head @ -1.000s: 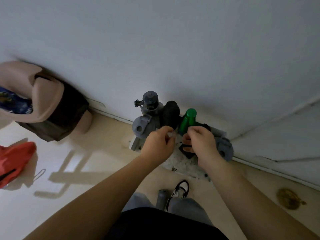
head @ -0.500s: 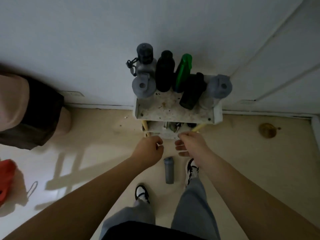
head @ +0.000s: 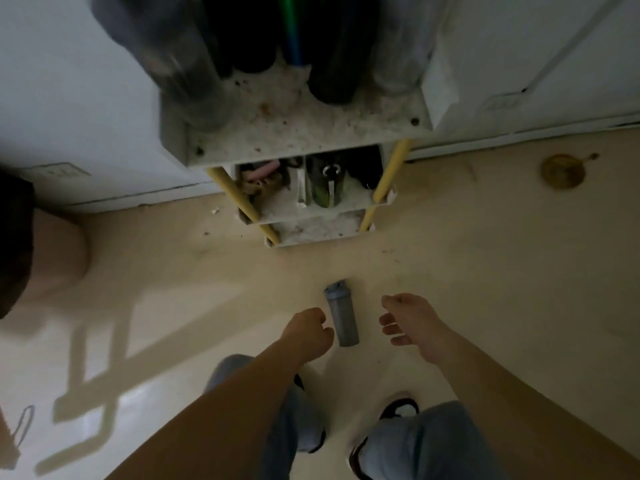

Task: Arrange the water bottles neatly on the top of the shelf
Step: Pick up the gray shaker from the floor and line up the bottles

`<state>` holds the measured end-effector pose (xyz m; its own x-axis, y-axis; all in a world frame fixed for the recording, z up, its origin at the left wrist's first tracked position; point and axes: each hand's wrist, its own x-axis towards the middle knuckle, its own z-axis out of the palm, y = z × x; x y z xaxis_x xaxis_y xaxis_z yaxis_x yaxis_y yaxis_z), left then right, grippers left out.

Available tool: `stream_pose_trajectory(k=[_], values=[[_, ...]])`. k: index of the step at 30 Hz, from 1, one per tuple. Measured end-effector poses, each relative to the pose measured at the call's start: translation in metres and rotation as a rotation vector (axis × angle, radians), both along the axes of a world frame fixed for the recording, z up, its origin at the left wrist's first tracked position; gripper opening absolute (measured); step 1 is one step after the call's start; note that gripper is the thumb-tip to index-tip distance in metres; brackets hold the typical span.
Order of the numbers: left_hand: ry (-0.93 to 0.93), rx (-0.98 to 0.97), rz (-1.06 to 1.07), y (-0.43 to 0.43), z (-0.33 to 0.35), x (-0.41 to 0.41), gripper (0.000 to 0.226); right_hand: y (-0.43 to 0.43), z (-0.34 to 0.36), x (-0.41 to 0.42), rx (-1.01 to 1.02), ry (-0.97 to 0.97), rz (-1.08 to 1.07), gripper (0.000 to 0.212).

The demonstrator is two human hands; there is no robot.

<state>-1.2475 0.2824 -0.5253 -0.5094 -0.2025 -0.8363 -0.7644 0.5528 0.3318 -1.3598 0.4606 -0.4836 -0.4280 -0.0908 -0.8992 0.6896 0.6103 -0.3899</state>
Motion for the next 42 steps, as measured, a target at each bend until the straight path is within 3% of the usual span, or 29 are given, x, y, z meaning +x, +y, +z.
stream_pose_trajectory(k=[8,11,13,17,24,27,31,36,42], values=[[0.039,-0.005,-0.079,0.018,-0.214,-0.026,0.048,0.009,-0.224,0.005,0.012,-0.028,-0.073,0.030],[0.097,-0.036,-0.039,0.016,-0.287,-0.037,0.074,0.009,-0.278,0.003,0.032,0.002,-0.089,0.028],[0.114,0.000,0.052,0.016,-0.330,-0.044,0.092,0.009,-0.302,0.002,0.048,0.024,-0.098,0.026],[0.143,0.047,0.184,0.023,-0.386,-0.053,0.096,0.007,-0.333,0.011,0.093,0.069,-0.192,0.033],[0.167,0.206,0.367,0.034,-0.412,-0.062,0.109,0.017,-0.336,0.019,0.120,0.045,-0.266,0.055],[0.241,0.267,0.297,0.041,-0.370,-0.071,0.111,0.020,-0.319,0.001,0.100,0.112,-0.284,0.053],[0.424,0.352,0.202,0.054,-0.247,-0.077,0.110,0.020,-0.252,-0.013,-0.037,0.105,-0.370,0.055],[0.612,0.463,0.233,0.059,-0.045,-0.064,0.106,0.021,-0.070,-0.010,-0.376,0.055,-0.467,0.047],[0.735,0.525,0.191,0.033,0.186,-0.050,0.105,0.017,0.156,-0.004,-0.563,0.151,-0.202,0.064]])
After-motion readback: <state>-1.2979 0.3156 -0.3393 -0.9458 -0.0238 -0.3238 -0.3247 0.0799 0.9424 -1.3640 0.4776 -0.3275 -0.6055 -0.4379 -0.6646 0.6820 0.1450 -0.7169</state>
